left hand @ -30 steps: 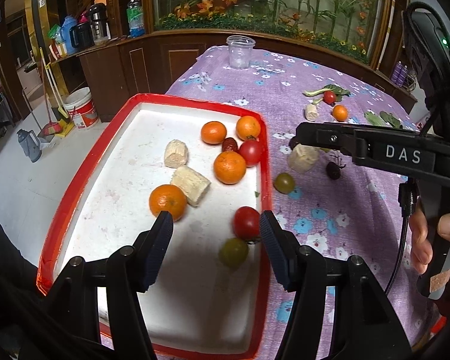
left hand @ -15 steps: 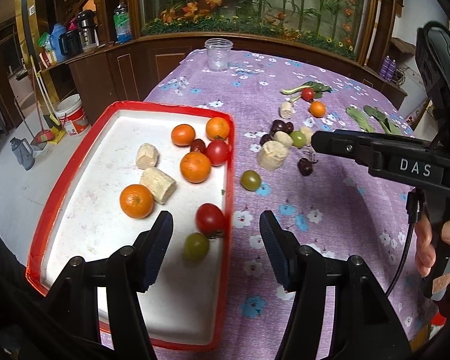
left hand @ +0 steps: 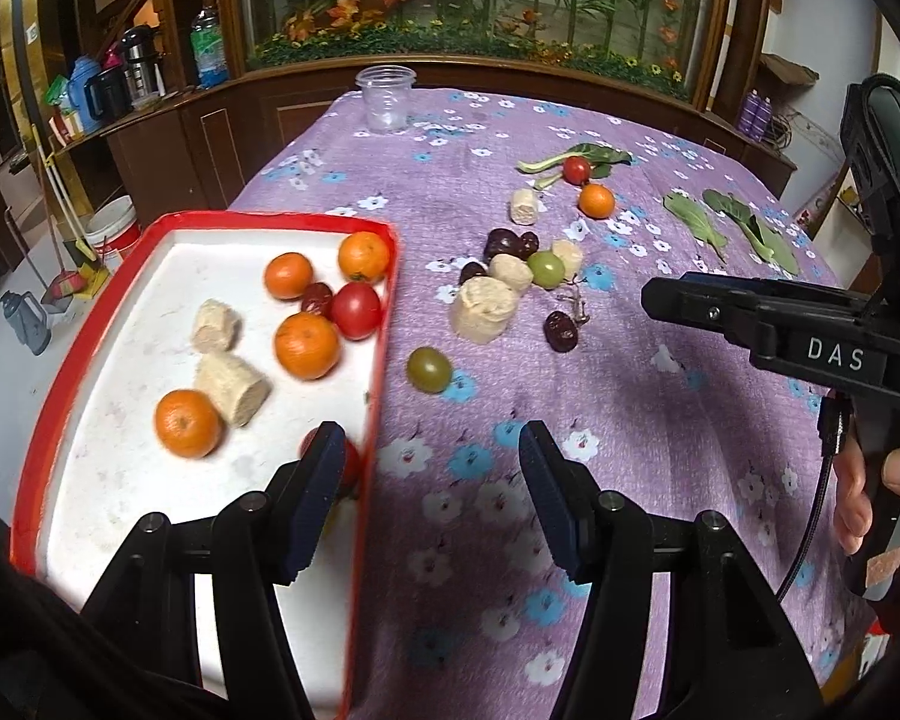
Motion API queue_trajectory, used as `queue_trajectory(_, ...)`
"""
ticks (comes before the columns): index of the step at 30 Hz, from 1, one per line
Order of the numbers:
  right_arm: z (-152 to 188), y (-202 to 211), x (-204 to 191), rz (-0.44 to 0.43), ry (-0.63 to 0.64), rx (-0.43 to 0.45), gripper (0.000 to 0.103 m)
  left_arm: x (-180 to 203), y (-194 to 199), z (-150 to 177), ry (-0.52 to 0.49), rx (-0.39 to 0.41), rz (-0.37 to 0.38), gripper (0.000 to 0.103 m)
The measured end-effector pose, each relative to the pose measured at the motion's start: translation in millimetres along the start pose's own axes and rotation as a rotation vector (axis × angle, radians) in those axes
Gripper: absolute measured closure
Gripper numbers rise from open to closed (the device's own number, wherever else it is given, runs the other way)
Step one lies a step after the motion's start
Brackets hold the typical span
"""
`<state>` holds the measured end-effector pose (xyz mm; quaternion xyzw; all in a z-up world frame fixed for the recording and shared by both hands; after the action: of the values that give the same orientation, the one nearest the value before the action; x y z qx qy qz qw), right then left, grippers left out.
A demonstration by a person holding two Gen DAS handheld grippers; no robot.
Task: Organize fruits
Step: 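Move both open grippers back from the tray toward the fruit pile, then grasp the round beige lump with the left gripper while the right gripper grasps a beige yam cube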
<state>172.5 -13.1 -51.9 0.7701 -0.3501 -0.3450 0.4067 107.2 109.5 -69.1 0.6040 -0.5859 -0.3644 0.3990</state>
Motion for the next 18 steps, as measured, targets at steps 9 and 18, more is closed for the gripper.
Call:
queue_trajectory(9,-8.1,-19.5,21.6,0.0,-0.025,-0.025,0.058,18.1,-21.4,-26.9,-0.029,-0.013,0.009,0.044)
queue_trajectory(18,-32.9,-38.4,33.4,-0.005,-0.042,-0.031,0.059,20.6,-40.2,-49.1,-0.025,-0.026,0.024,0.044)
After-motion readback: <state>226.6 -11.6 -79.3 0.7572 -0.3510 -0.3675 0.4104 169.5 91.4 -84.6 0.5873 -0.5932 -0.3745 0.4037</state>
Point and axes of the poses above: each gripper's, at about its wrist camera, not at the fingertips, and y roughly against the way its jaws point, x to its right, z to its underside, the point moved 9 cm from there along -y, roughly the way its jaws point, and after that the axes turned 14 degrees about -x, right-handed, at the moved point
